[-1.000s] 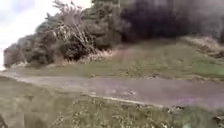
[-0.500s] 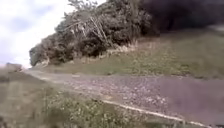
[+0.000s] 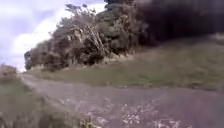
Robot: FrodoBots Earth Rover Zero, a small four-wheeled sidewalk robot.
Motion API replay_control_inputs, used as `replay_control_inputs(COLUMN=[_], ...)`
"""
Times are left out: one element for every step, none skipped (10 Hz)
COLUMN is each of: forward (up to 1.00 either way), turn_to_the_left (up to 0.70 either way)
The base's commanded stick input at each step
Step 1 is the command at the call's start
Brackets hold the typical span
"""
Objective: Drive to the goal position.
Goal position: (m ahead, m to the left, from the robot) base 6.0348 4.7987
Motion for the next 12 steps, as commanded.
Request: replay_control_inputs(forward=[1.0, 1.0, 1.0, 1.0, 1.0, 1.0, 0.98, 0.88, 0.5, 0.0, 0.0, 0.0], turn_to_the_left=[0.0, 0.0, 0.02, 0.09, 0.32, 0.4, 0.39, 0.35, 0.6, 1.0, 1.0, 1.0])
